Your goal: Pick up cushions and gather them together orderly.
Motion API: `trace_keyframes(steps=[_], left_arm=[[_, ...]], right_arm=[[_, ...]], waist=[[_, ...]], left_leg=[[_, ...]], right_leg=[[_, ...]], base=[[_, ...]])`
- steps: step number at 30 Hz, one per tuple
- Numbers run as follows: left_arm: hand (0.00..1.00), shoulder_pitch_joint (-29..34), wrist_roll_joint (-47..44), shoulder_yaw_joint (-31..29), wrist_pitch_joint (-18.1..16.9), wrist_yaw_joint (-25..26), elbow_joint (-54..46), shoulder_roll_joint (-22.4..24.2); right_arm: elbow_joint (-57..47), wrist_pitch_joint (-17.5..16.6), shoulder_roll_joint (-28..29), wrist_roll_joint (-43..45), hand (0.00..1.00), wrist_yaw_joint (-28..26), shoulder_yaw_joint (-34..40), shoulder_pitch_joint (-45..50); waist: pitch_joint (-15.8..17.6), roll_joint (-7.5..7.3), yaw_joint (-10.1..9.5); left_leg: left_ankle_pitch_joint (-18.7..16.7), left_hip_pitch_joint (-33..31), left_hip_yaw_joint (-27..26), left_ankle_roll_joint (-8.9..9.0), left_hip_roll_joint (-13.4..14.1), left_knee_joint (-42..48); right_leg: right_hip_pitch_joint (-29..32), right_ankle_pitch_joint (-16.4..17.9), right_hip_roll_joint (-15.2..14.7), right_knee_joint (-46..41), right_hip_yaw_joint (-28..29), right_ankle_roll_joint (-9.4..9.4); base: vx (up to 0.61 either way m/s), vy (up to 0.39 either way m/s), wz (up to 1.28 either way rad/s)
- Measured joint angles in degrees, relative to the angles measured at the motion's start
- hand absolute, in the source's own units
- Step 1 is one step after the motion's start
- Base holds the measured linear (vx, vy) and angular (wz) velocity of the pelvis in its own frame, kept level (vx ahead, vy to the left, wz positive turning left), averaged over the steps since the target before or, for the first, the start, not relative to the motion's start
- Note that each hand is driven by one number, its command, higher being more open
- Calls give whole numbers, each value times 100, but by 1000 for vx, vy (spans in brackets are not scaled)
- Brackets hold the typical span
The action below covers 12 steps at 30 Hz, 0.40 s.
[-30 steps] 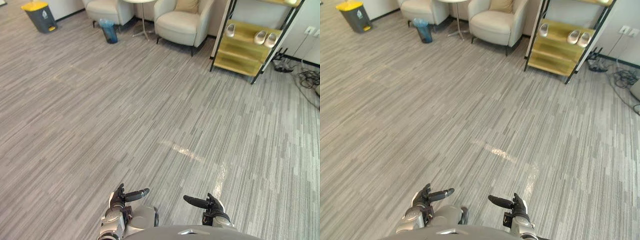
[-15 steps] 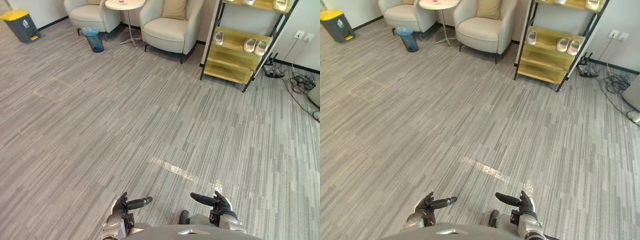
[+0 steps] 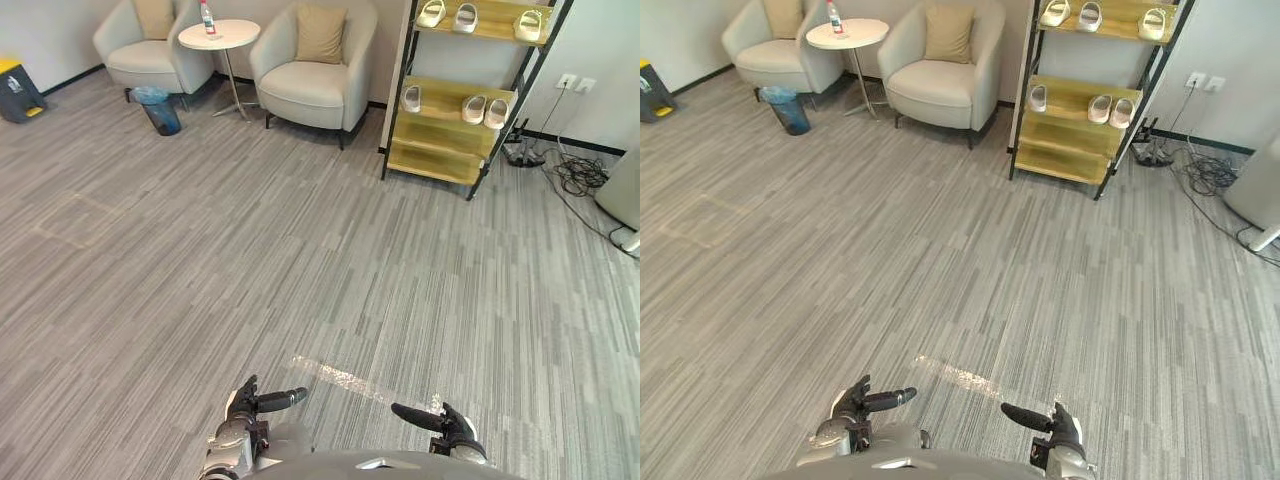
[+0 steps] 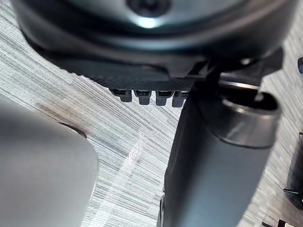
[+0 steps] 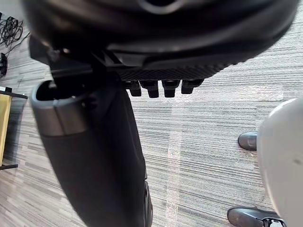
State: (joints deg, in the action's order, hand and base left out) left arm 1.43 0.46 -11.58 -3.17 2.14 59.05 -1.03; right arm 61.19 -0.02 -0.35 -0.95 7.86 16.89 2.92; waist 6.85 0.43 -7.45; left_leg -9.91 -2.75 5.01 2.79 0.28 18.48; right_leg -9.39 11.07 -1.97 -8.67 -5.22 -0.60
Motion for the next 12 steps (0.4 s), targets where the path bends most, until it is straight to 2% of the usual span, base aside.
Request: trace_keyframes(steps=[1, 5, 12], left_arm=[[100, 7, 6, 1, 0, -1, 41, -5], [100, 28, 8, 112, 2, -13, 98, -34], [100, 20, 14, 420, -6, -93, 230, -147]], right_arm=[[-2, 0, 10, -9, 100, -8, 0, 17], [6, -1, 29, -11, 100, -11, 172, 68], [170, 46, -17, 2, 100, -7, 452, 219]], waist=[[-21, -11, 0], [-101, -13, 18], [-184, -32, 59]], left_leg=[[25, 249, -78, -41, -30, -267], [83, 470, -112, -106, -55, -576], [215, 588, -60, -71, -52, -902]], right_leg=[[-81, 15, -53, 1, 96, -25], [-149, 30, -84, 42, 123, -50], [-173, 22, -36, 182, 209, -41]], base=[[117, 40, -24], [78, -6, -9], [13, -40, 1]])
